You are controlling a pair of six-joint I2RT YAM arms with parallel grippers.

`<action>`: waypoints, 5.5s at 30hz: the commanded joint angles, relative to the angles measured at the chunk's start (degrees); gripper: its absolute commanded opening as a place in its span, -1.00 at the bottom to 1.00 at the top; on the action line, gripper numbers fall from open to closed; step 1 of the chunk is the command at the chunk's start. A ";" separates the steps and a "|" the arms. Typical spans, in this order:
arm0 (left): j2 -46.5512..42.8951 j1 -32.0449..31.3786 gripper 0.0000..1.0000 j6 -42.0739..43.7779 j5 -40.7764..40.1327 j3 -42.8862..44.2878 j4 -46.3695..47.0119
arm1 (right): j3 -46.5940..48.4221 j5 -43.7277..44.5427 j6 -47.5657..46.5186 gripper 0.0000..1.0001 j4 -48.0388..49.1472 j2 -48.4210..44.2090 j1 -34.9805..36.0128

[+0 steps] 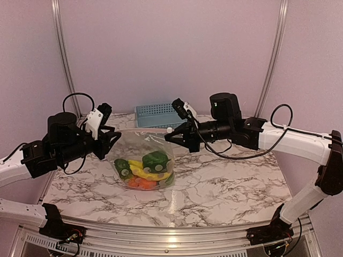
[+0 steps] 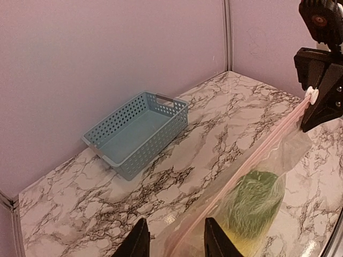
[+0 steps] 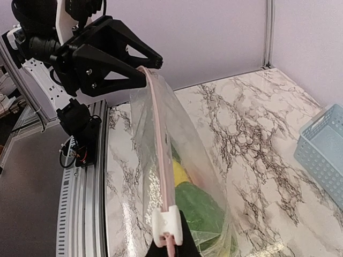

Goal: Open the zip-top bag and remove the fake food

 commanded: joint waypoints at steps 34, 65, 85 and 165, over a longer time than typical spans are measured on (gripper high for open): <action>30.17 -2.99 -0.28 12.35 33.03 29.90 -3.37 | 11.06 -1.24 -14.73 -1.00 -11.65 3.30 -0.09; 21.19 2.42 -0.92 11.57 26.65 22.44 -9.25 | 4.58 0.39 -8.00 -1.00 -3.90 -1.64 -6.76; 7.83 12.33 -0.94 9.90 19.64 12.32 -16.38 | -0.86 2.09 -4.31 -1.00 -5.98 -9.20 -18.83; 19.14 -6.12 -0.95 24.12 15.20 23.46 -14.10 | 23.37 17.71 -16.74 -0.30 -45.54 2.47 2.27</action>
